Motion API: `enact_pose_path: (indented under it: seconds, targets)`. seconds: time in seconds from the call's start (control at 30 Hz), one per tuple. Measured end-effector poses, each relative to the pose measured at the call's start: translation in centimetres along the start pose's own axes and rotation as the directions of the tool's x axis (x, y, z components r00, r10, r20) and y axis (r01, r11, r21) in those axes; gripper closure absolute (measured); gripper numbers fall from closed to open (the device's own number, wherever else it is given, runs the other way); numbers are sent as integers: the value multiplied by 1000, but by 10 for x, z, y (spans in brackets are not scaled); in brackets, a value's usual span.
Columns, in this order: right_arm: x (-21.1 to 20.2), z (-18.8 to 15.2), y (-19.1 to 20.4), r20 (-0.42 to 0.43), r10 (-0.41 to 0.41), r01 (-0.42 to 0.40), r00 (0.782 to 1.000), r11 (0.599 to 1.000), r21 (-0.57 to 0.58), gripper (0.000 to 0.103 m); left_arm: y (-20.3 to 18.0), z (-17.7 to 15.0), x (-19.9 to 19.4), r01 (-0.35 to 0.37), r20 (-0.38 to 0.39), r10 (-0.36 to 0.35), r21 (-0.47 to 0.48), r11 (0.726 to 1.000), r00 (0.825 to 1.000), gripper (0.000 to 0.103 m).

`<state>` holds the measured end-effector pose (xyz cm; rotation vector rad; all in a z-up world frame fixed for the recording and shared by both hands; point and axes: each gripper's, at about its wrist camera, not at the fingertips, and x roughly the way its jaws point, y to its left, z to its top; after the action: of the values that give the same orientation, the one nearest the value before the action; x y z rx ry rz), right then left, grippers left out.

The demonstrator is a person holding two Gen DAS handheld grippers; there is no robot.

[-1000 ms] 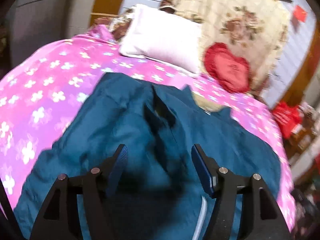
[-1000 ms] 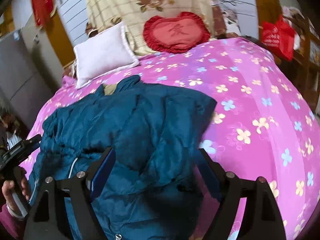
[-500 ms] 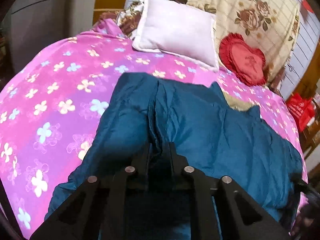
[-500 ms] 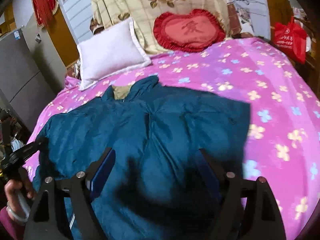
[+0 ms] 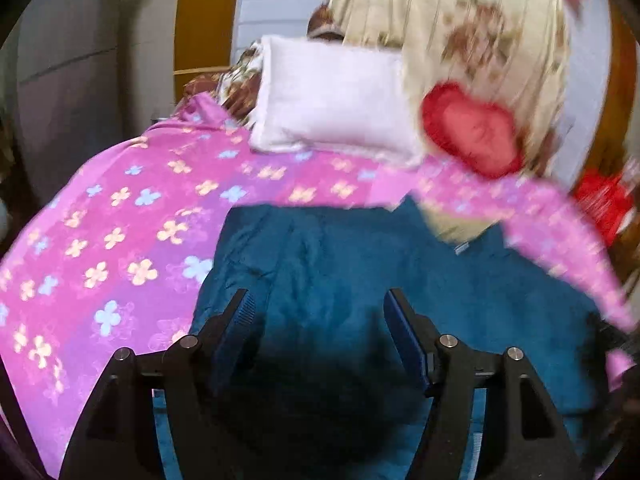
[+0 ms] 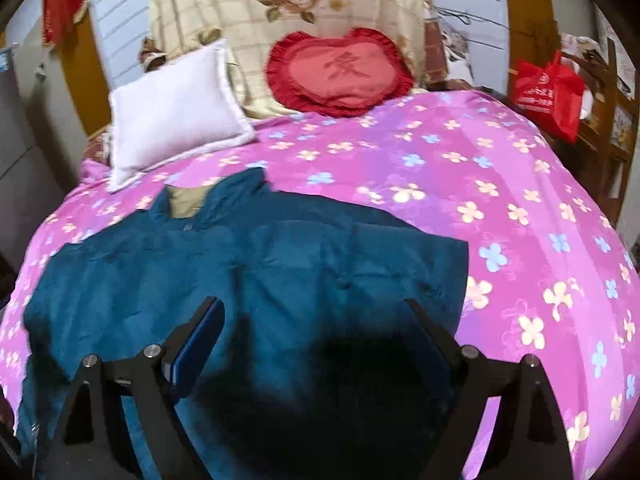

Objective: Fold large clothes

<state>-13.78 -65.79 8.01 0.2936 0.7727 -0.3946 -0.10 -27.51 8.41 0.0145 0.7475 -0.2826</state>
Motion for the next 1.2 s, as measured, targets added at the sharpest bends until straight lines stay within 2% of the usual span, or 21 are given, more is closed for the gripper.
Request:
enact_pose_path:
  seconds: [0.07,0.1,0.23,0.37,0.47,0.53,0.6,0.73,0.77,0.87,0.93,1.07,1.13,1.2]
  targets:
    - [13,3,2,0,-29,29,1000,999,-20,12,0,-9,27,-74,-52,75,23,997,996,55]
    - [19,4,4,3,-45,45,999,998,-36,12,3,-13,37,-81,-72,83,22,996,994,55]
    - [55,4,14,-37,-83,79,996,990,-113,8,7,-22,53,-69,-96,70,12,998,993,52]
    - [70,4,9,-63,-83,77,995,993,-84,6,2,-26,54,-84,-96,88,39,996,992,52]
    - [55,6,15,-78,-113,107,991,992,-68,9,2,-26,55,-82,-103,86,39,996,991,52]
    - [28,5,21,-32,-56,55,998,998,-21,9,3,-25,56,-81,-104,85,37,996,991,52]
    - [4,3,35,20,21,-21,1000,1000,-21,9,2,-26,55,-86,-101,90,42,995,991,52]
    - [-3,-3,78,-4,87,-86,996,987,-136,9,1,-27,55,-90,-97,94,46,995,991,52]
    - [2,-7,86,-16,85,-86,996,983,-162,9,1,-27,56,-89,-97,93,47,995,991,51]
    - [33,-28,107,-82,2,-22,997,970,-242,8,1,-28,56,-90,-95,95,51,995,991,50]
    - [45,-36,109,-79,-26,6,997,969,-246,8,0,-28,57,-93,-96,98,55,994,990,50]
    - [38,-31,100,-126,15,-43,992,973,-225,10,0,-28,58,-96,-98,102,59,994,990,50]
    - [20,-28,89,-101,31,-51,994,976,-210,10,0,-28,58,-96,-99,102,59,994,990,50]
    - [-2,-26,68,-31,37,-42,999,983,-179,10,-1,-28,58,-100,-100,106,63,993,989,50]
